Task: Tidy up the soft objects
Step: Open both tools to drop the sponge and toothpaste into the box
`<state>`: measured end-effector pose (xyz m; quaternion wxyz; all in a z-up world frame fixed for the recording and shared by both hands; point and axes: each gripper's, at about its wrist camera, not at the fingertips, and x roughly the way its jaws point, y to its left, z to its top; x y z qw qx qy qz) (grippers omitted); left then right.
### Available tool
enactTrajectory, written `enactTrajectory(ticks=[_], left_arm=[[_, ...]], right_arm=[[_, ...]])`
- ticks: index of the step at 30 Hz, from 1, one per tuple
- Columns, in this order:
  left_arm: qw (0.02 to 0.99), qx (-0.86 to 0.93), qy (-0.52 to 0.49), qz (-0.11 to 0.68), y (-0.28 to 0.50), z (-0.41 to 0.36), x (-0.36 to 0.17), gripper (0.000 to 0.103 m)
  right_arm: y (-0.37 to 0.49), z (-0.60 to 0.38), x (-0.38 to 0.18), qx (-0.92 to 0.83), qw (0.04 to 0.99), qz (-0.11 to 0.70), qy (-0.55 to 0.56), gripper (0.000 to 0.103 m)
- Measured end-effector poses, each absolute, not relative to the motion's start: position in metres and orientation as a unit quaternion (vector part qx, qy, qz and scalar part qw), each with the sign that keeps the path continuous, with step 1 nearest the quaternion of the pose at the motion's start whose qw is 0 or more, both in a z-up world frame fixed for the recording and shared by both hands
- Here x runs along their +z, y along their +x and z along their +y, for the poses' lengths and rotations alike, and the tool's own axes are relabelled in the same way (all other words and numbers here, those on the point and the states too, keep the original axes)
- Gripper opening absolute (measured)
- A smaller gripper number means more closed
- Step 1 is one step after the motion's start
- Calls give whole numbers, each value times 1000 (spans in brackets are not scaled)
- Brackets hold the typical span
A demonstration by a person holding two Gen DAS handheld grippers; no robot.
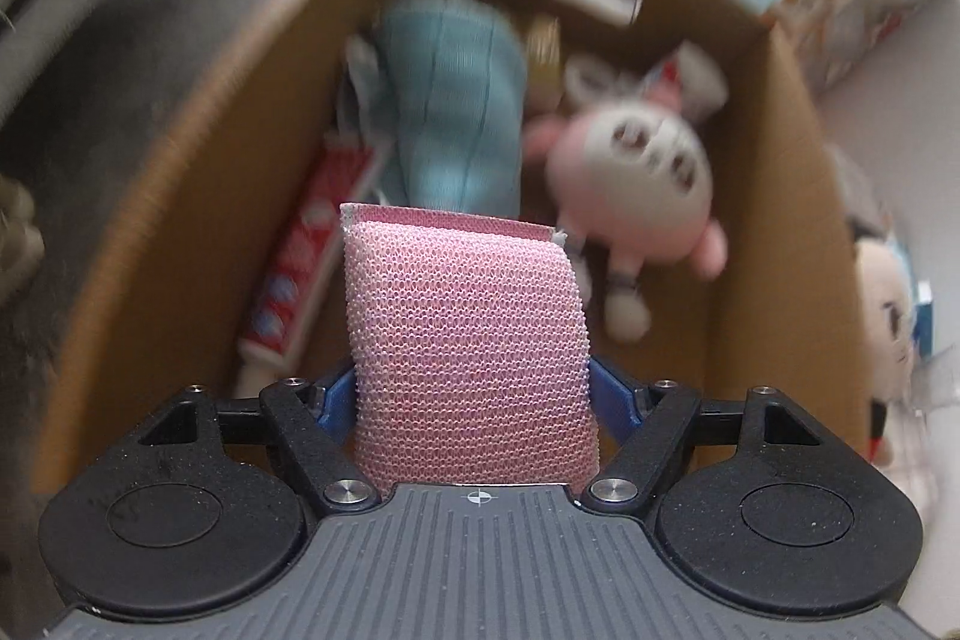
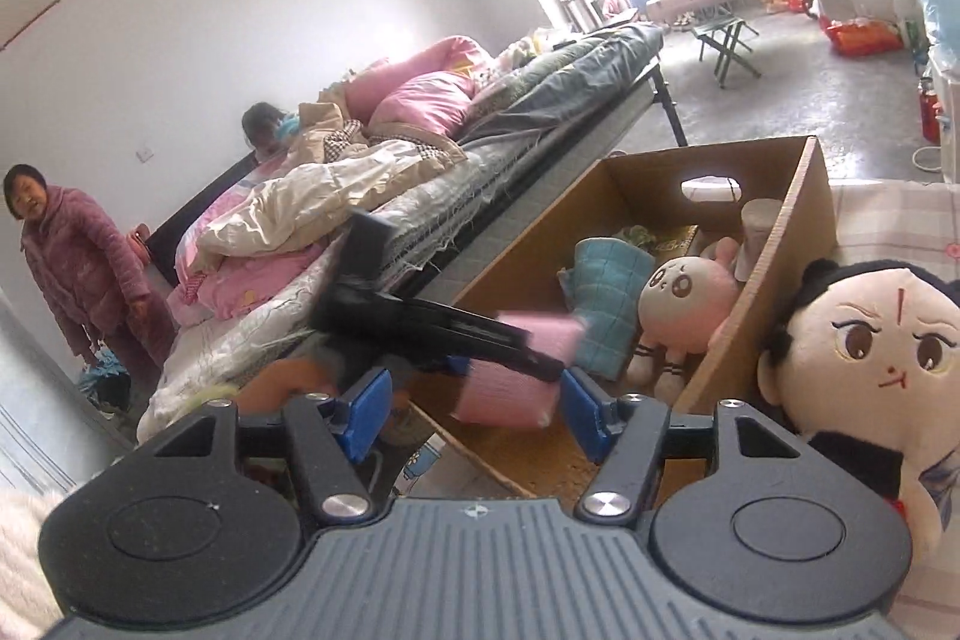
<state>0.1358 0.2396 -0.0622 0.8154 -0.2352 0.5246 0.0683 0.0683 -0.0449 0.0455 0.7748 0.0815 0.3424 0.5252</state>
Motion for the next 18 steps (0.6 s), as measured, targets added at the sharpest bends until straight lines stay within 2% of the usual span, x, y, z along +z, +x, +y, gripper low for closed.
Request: enactTrajectory(ticks=[5, 9, 18], left_arm=[[773, 54, -247, 583, 148, 240, -89, 80], [780, 81, -207, 585, 148, 237, -81, 84], [770, 75, -218, 594, 145, 243, -79, 88]], right_arm=[[66, -58, 47, 519, 785, 328, 83, 65], [66, -66, 45, 518, 785, 327, 89, 66], [66, -75, 42, 512, 789, 326, 99, 67]])
